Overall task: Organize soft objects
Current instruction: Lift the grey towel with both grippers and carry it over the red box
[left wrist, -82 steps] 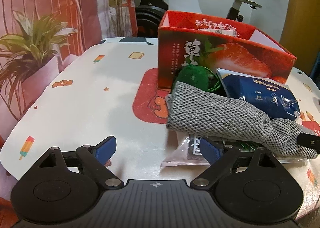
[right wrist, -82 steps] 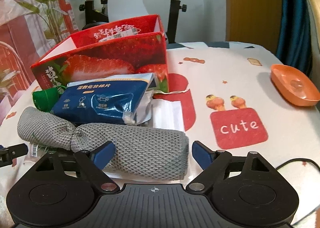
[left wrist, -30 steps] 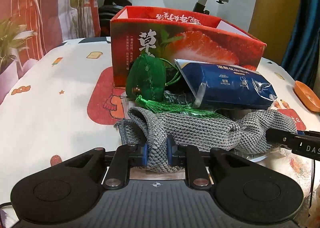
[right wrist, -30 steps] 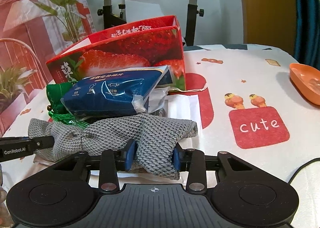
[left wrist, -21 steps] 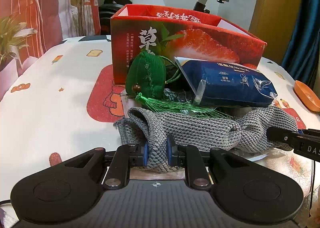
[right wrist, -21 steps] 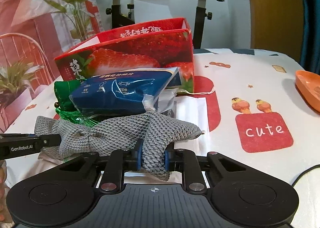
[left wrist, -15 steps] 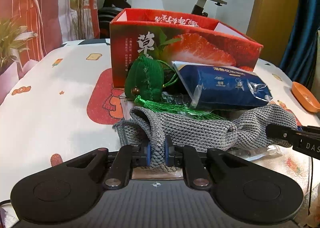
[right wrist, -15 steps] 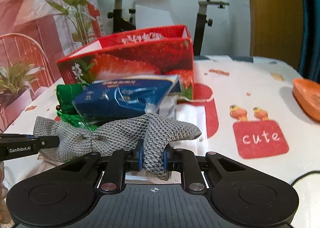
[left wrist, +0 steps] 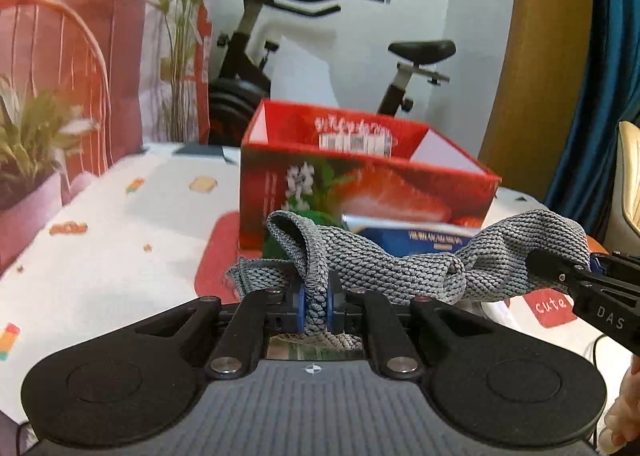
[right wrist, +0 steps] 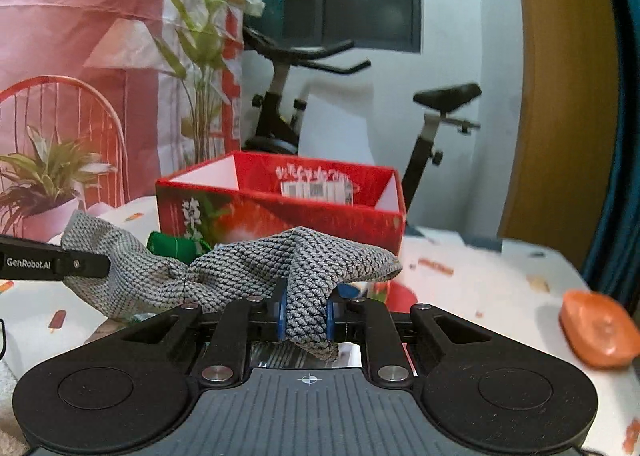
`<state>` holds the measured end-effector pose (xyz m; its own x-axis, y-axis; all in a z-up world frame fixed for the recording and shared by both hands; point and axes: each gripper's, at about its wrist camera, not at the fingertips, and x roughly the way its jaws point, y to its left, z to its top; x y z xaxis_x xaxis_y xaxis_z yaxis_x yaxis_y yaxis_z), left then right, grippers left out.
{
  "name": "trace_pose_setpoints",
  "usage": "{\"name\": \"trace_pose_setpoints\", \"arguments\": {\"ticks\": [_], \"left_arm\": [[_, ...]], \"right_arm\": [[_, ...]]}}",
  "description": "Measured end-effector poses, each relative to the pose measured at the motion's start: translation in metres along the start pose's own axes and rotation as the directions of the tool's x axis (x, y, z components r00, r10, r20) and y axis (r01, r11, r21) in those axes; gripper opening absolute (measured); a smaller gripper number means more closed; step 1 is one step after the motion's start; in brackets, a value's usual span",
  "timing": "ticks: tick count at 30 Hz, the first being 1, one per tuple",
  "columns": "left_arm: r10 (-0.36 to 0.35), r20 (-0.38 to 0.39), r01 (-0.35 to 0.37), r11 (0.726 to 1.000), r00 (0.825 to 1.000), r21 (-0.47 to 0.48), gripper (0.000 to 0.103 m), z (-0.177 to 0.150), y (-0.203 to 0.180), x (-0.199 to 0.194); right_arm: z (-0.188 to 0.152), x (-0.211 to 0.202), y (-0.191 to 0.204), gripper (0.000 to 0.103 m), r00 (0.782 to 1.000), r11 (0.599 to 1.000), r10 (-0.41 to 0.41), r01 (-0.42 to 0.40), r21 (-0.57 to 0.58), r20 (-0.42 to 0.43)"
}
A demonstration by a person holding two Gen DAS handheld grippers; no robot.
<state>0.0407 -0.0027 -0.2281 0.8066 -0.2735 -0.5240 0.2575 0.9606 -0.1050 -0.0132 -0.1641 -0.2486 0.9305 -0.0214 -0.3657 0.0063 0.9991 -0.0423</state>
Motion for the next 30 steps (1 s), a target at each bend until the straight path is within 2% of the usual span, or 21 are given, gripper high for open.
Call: {"name": "trace_pose_setpoints", "arguments": {"ticks": [5, 9, 13, 17, 21, 30], "left_arm": [[0.031, 0.033, -0.032, 0.999, 0.999, 0.035, 0.01, 0.006, -0.006, -0.001], [0.04, 0.024, -0.041, 0.999, 0.999, 0.008, 0.01, 0.012, -0.002, 0.004], [0.043, 0.064, -0.044, 0.999, 0.997, 0.01, 0.01, 0.027, 0.002, 0.001], [0.019, 0.099, -0.021, 1.0, 0.995, 0.021, 0.01, 0.049, 0.006, 0.002], [-0.003, 0.14, -0.002, 0.999, 0.99, 0.037, 0.01, 0.081, 0.006, 0.007], [-0.019, 0.131, 0.011, 0.998, 0.991, 0.068, 0.01, 0.148, -0.003, 0.05]], "right_arm": [[0.009, 0.005, 0.006, 0.015, 1.0, 0.999, 0.009, -0.009, -0.036, 0.0], [0.02, 0.01, 0.012, 0.015, 1.0, 0.998, 0.018, -0.017, -0.068, 0.005], [0.04, 0.019, 0.013, 0.015, 0.999, 0.996, 0.027, -0.025, -0.083, 0.025], [0.067, 0.031, 0.012, 0.015, 0.997, 0.991, 0.034, -0.024, -0.135, 0.071], [0.099, 0.05, 0.002, 0.015, 0.995, 0.992, 0.049, -0.038, -0.117, 0.089], [0.15, 0.122, -0.035, 0.016, 0.998, 0.998, 0.062, -0.062, -0.011, 0.015]]}}
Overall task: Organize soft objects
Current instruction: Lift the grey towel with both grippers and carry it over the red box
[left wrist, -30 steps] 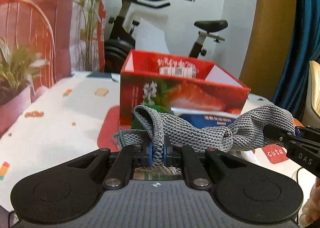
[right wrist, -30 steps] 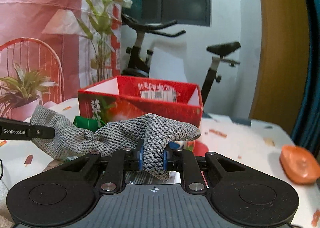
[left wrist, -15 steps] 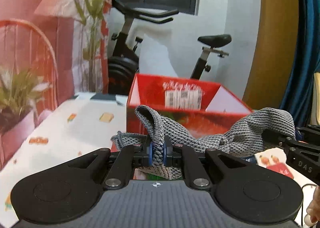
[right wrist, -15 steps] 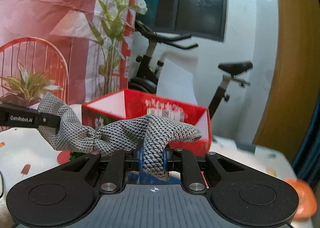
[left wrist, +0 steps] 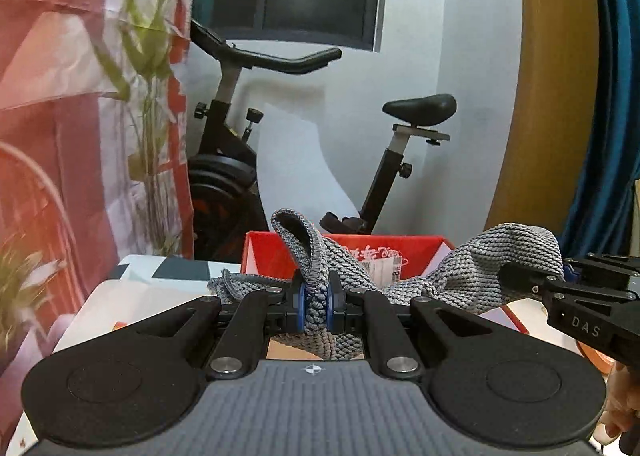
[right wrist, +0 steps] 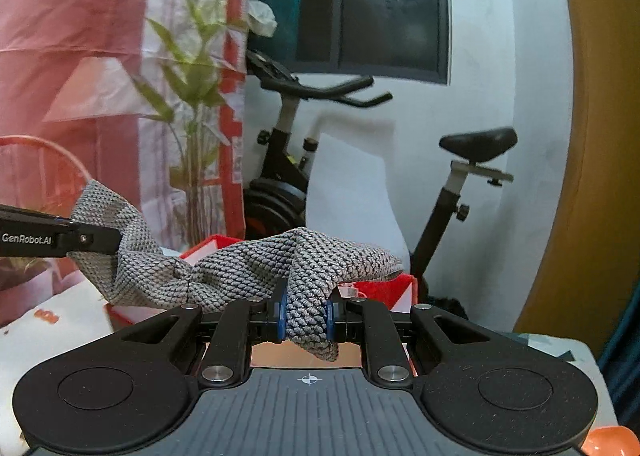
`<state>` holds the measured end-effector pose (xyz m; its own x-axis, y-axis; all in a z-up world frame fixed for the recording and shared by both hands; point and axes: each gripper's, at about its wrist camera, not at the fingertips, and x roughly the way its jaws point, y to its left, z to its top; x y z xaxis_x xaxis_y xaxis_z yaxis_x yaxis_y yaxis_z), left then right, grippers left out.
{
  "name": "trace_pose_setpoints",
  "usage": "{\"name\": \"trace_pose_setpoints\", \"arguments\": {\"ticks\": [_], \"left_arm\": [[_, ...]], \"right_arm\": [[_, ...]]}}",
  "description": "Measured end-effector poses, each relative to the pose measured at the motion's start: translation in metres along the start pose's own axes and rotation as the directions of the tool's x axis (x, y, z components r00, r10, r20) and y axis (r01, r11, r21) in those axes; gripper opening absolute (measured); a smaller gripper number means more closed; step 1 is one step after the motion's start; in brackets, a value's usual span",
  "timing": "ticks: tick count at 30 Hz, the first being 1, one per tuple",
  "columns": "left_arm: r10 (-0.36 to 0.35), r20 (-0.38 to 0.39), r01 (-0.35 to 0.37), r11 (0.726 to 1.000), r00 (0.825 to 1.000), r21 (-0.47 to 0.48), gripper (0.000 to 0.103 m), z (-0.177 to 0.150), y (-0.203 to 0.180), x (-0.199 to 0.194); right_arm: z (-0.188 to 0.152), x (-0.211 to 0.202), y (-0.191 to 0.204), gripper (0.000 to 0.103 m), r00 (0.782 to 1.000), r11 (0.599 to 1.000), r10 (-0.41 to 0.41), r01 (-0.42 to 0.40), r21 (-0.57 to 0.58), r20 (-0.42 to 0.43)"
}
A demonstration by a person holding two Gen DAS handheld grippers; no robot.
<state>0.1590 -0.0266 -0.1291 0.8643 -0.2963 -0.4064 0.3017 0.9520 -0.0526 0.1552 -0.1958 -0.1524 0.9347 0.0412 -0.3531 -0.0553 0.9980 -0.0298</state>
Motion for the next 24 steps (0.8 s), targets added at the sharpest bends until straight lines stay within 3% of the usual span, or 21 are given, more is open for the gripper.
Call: {"name": "trace_pose_setpoints", "arguments": {"ticks": [7, 10, 13, 16, 24], "left_arm": [[-0.009, -0.103, 0.011, 1.0, 0.995, 0.019, 0.01, 0.022, -0.002, 0.063], [-0.023, -0.167, 0.029, 0.999, 0.986, 0.036, 0.01, 0.025, 0.001, 0.093], [-0.061, -0.283, 0.077, 0.996, 0.957, 0.045, 0.01, 0.022, 0.001, 0.126], [-0.066, -0.398, 0.105, 0.992, 0.915, 0.076, 0.01, 0.012, -0.002, 0.153], [-0.06, -0.536, 0.118, 0.99, 0.842, 0.076, 0.01, -0.013, 0.006, 0.185]], "right_arm": [[0.012, 0.061, -0.026, 0.016, 0.991, 0.998, 0.013, -0.005, 0.056, -0.136], [0.011, 0.089, -0.032, 0.016, 0.968, 0.997, 0.054, -0.041, 0.059, -0.244], [0.005, 0.115, -0.032, 0.016, 0.923, 0.996, 0.095, -0.086, 0.039, -0.373], [0.0, 0.132, -0.031, 0.016, 0.887, 0.993, 0.115, -0.104, 0.049, -0.447], [-0.015, 0.165, -0.029, 0.016, 0.789, 0.983, 0.181, -0.127, 0.133, -0.588]]}}
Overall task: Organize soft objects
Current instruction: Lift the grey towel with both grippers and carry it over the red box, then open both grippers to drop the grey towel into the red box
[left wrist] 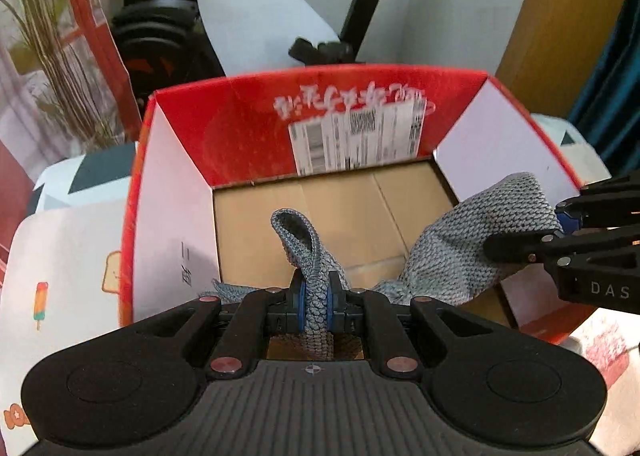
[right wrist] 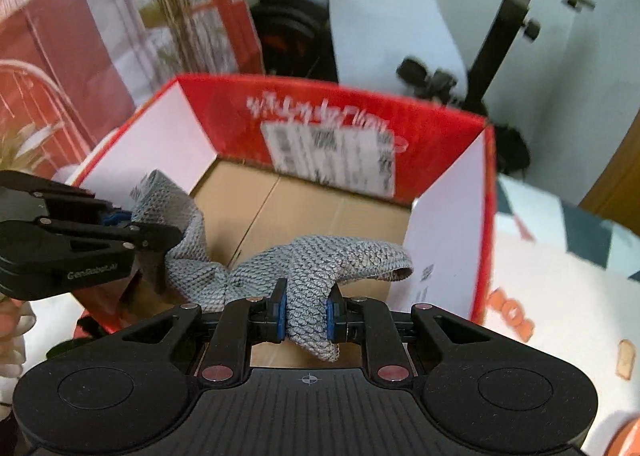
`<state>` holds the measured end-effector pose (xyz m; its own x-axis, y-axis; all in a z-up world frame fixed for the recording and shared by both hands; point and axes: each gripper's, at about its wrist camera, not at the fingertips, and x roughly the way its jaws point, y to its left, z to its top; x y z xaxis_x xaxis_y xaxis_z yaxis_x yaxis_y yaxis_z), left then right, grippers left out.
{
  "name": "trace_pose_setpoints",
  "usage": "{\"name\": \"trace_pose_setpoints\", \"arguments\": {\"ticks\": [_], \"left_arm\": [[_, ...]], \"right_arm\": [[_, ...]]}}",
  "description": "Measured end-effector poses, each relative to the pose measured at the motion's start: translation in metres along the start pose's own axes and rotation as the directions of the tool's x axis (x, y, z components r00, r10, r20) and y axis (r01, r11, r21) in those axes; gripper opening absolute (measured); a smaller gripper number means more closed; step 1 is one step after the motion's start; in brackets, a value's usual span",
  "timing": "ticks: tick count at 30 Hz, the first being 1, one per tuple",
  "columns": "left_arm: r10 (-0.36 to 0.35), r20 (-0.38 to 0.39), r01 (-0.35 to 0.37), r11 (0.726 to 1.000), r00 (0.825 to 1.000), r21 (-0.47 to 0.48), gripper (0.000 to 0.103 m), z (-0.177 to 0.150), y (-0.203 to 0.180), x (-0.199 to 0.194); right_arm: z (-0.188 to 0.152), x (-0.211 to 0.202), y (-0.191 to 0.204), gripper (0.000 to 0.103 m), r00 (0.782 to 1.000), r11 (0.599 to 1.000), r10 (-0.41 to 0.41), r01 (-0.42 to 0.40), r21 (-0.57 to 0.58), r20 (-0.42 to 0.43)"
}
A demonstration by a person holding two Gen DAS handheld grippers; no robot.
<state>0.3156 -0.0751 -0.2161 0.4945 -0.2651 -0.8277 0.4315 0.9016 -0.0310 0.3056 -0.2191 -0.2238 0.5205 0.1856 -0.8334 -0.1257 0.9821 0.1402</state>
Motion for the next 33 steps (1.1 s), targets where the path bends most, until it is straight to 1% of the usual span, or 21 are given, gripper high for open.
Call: {"name": "trace_pose_setpoints", "arguments": {"ticks": [2, 6, 10, 15, 17, 19, 20, 25, 27, 30, 33], "left_arm": [[0.001, -0.02, -0.001, 1.0, 1.0, 0.011, 0.01, -0.002, 0.0, 0.003], [-0.01, -0.044, 0.011, 1.0, 0.999, 0.021, 0.011, -0.007, -0.001, 0.007], [-0.013, -0.068, 0.015, 1.0, 0.998, 0.026, 0.011, -0.013, -0.005, 0.01], [-0.018, -0.062, 0.021, 0.998, 0.998, 0.055, 0.012, -0.014, -0.012, 0.011], [-0.012, -0.058, 0.015, 0.998, 0.998, 0.059, 0.016, -0.011, -0.012, 0.012], [0.002, -0.061, 0.001, 0.998, 0.998, 0.055, 0.033, -0.009, -0.01, 0.011], [0.008, -0.059, -0.005, 0.999, 0.998, 0.047, 0.035, -0.007, -0.008, 0.011], [0.008, 0.003, -0.008, 1.0, 1.0, 0.02, 0.039, 0.003, 0.002, -0.009], [0.022, 0.042, -0.023, 1.0, 0.999, 0.011, 0.039, 0.005, 0.006, -0.019], [0.06, 0.078, -0.059, 0.998, 0.995, -0.019, 0.039, 0.005, 0.012, -0.029], [0.085, 0.095, -0.081, 0.996, 0.992, -0.042, 0.039, 0.004, 0.017, -0.035]], "right_arm": [[0.0, 0.007, 0.002, 0.016, 0.999, 1.0, 0.017, -0.017, 0.001, -0.048], [-0.001, 0.016, 0.003, 0.016, 0.994, 0.999, 0.033, -0.031, 0.012, -0.104], [0.0, 0.03, -0.001, 0.016, 0.987, 0.999, 0.022, -0.014, 0.051, -0.161], [-0.002, 0.044, -0.003, 0.017, 0.978, 0.995, 0.027, -0.007, 0.095, -0.205], [-0.003, 0.046, -0.004, 0.017, 0.977, 0.994, 0.027, -0.005, 0.106, -0.213], [-0.004, 0.044, -0.005, 0.017, 0.976, 0.995, 0.026, -0.004, 0.105, -0.214], [-0.004, 0.045, -0.004, 0.017, 0.976, 0.995, 0.025, -0.003, 0.101, -0.216], [-0.003, 0.051, 0.0, 0.017, 0.975, 0.996, 0.008, 0.012, 0.091, -0.223], [-0.004, 0.053, 0.003, 0.018, 0.976, 0.996, -0.013, 0.031, 0.08, -0.219], [-0.005, 0.053, 0.003, 0.02, 0.973, 0.995, -0.03, 0.05, 0.084, -0.227], [-0.003, 0.046, 0.008, 0.027, 0.977, 0.995, -0.058, 0.073, 0.069, -0.204]]}}
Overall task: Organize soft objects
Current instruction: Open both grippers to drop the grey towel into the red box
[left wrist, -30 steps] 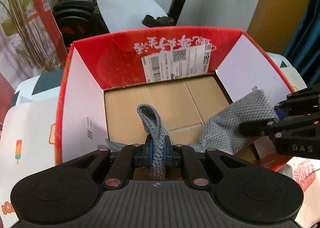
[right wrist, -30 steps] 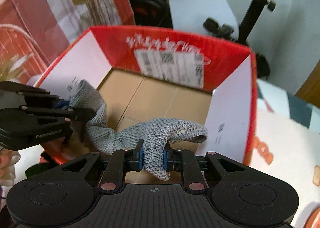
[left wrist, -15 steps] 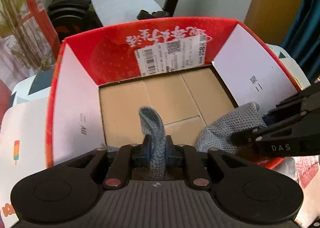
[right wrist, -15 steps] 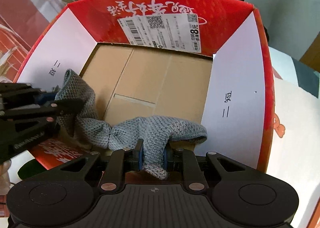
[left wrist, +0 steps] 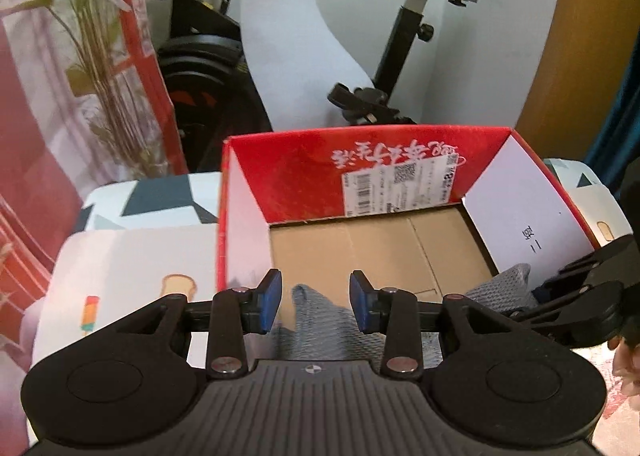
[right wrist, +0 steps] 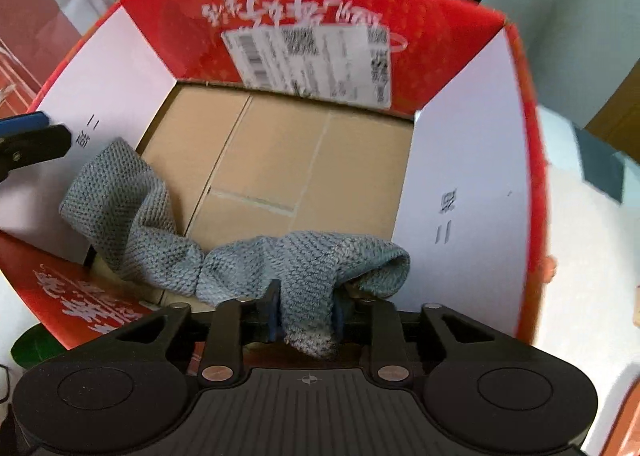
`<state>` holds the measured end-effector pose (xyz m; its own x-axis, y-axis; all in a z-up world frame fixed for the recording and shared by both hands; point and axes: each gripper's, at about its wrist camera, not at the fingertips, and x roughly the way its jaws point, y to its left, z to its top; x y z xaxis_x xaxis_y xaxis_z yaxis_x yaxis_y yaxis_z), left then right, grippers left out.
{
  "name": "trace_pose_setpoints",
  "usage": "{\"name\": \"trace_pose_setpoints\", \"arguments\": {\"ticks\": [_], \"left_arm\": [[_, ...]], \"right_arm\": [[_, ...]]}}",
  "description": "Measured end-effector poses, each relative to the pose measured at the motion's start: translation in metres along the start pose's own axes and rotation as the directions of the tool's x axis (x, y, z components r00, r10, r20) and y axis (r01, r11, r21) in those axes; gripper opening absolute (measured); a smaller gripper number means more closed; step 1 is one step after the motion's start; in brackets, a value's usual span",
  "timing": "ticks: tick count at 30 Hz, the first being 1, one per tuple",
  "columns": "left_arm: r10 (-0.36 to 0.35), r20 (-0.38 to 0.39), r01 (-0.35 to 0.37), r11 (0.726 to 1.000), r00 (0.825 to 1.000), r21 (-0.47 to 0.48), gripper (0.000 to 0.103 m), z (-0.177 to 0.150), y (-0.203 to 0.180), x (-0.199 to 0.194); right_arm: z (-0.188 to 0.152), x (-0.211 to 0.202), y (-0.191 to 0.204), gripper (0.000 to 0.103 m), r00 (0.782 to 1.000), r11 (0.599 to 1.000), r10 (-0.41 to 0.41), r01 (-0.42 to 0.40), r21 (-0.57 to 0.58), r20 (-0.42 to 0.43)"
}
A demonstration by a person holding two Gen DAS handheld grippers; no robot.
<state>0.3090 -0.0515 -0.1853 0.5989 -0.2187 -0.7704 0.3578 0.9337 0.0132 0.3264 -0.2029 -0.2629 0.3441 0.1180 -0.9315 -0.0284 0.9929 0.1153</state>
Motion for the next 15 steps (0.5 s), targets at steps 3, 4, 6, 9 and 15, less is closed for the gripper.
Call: {"name": "trace_pose_setpoints", "arguments": {"ticks": [3, 4, 6, 9, 15], "left_arm": [[0.02, 0.026, -0.02, 1.0, 0.999, 0.007, 0.039, -0.001, 0.003, -0.01], [0.024, 0.034, -0.025, 1.0, 0.999, 0.008, 0.039, -0.002, 0.004, -0.013], [0.028, 0.053, -0.029, 1.0, 0.998, 0.009, 0.039, -0.003, 0.004, -0.02], [0.021, 0.094, -0.023, 1.0, 0.995, 0.018, 0.039, -0.009, 0.004, -0.034], [0.019, 0.151, -0.022, 1.0, 0.988, 0.016, 0.059, -0.026, -0.001, -0.061]], "right_arm": [[0.003, -0.015, -0.001, 0.043, 0.998, 1.0, 0.017, -0.018, 0.015, 0.059], [0.003, -0.021, -0.002, 0.05, 0.996, 0.999, 0.026, -0.028, 0.018, 0.084], [0.003, -0.035, -0.002, 0.058, 0.99, 1.0, 0.023, -0.024, 0.01, 0.143], [-0.003, -0.057, 0.0, 0.072, 0.973, 1.0, 0.008, -0.005, -0.015, 0.229], [-0.032, -0.089, 0.0, 0.09, 0.935, 0.999, 0.026, -0.014, -0.037, 0.354]]}}
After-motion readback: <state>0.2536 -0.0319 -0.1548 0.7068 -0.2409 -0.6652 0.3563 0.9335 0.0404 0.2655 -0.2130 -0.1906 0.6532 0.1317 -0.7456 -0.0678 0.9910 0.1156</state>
